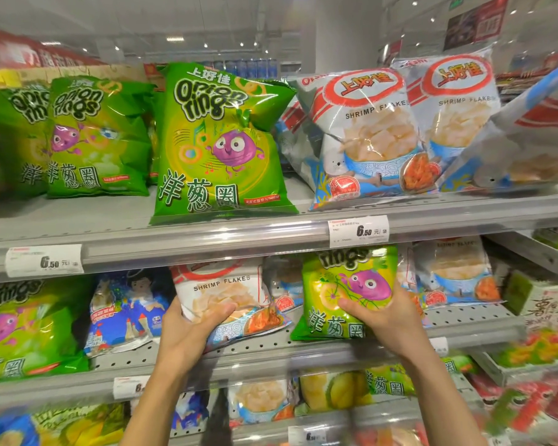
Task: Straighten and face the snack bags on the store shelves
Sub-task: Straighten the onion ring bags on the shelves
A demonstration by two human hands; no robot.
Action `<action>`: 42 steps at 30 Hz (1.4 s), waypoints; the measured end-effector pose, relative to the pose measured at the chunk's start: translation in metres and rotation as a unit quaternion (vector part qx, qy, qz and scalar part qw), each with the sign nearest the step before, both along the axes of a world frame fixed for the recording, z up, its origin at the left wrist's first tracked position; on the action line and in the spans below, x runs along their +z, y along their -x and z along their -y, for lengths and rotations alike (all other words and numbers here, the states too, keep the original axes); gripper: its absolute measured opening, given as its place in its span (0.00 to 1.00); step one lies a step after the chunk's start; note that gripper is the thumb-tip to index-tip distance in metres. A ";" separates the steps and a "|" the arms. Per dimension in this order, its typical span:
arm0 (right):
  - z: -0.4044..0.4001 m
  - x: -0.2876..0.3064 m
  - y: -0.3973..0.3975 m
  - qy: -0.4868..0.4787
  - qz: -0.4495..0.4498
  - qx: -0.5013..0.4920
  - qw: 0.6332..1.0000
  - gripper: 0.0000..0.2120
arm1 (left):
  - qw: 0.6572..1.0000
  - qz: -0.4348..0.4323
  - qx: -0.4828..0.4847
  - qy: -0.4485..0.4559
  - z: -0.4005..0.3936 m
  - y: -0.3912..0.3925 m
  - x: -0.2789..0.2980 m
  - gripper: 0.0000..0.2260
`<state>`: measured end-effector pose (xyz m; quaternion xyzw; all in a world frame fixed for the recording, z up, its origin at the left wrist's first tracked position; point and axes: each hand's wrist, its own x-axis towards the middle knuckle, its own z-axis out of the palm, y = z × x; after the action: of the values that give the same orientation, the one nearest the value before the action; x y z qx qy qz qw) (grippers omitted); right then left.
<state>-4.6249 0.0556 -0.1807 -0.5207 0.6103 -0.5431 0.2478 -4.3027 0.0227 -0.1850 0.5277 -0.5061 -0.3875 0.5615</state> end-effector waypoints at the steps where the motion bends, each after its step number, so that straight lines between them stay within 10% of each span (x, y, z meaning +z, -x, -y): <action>1: -0.007 0.001 0.007 0.002 0.003 -0.011 1.000 0.34 | 1.000 0.006 -0.005 0.008 0.001 0.007 0.000 0.24; 27: -0.082 -0.009 0.032 -0.015 0.066 0.009 0.998 0.27 | 0.982 0.139 -0.126 -0.013 0.011 0.109 -0.013 0.21; 42: -0.033 -0.009 -0.161 -0.004 0.020 0.119 0.993 0.26 | 0.878 0.433 0.157 0.127 -0.074 -0.107 -0.052 0.20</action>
<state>-4.4638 0.0890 -0.1901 -0.5775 0.5414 -0.5178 0.3246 -4.1956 0.0968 -0.2367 0.6398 -0.6540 0.0405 0.4016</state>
